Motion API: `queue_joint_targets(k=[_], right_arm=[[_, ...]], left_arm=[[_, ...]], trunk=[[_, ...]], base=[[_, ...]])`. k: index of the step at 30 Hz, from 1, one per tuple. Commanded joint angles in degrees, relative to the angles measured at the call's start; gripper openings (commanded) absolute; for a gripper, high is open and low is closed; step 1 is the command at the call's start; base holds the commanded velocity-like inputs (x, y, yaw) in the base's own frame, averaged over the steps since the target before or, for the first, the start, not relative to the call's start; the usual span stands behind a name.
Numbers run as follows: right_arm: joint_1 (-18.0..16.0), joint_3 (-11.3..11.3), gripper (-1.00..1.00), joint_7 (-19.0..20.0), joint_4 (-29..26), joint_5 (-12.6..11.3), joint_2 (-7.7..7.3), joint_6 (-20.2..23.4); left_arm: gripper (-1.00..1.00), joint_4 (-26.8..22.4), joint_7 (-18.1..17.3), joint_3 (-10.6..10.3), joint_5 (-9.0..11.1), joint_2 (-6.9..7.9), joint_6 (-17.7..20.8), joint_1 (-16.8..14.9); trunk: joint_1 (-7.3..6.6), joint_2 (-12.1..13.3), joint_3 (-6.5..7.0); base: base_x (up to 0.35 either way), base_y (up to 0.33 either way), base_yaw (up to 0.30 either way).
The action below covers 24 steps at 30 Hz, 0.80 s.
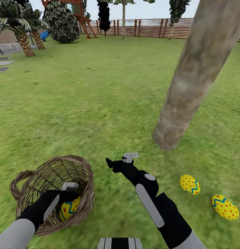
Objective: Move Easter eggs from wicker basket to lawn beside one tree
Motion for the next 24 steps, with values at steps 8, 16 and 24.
queue_joint_targets(k=[8,16,24], right_arm=[[0.0,0.1,1.00,-0.5,-0.2,-0.6,-0.01,0.2],[0.0,0.1,1.00,-0.6,-0.2,-0.6,-0.01,0.2],[0.0,0.1,1.00,-0.5,-0.2,-0.6,-0.01,0.2]], left_arm=[[1.00,0.1,0.2,-0.2,0.5,0.16,0.7,0.0],[1.00,0.2,0.2,-0.2,0.5,0.24,1.1,0.0],[1.00,0.3,0.2,-0.1,0.4,0.17,1.2,0.0]], trunk=[[0.09,-0.1,-0.94],[0.09,-0.1,-0.94],[0.22,-0.1,-2.05]], base=[[0.000,0.000,0.000],[0.000,0.000,0.000],[0.000,0.000,0.000]])
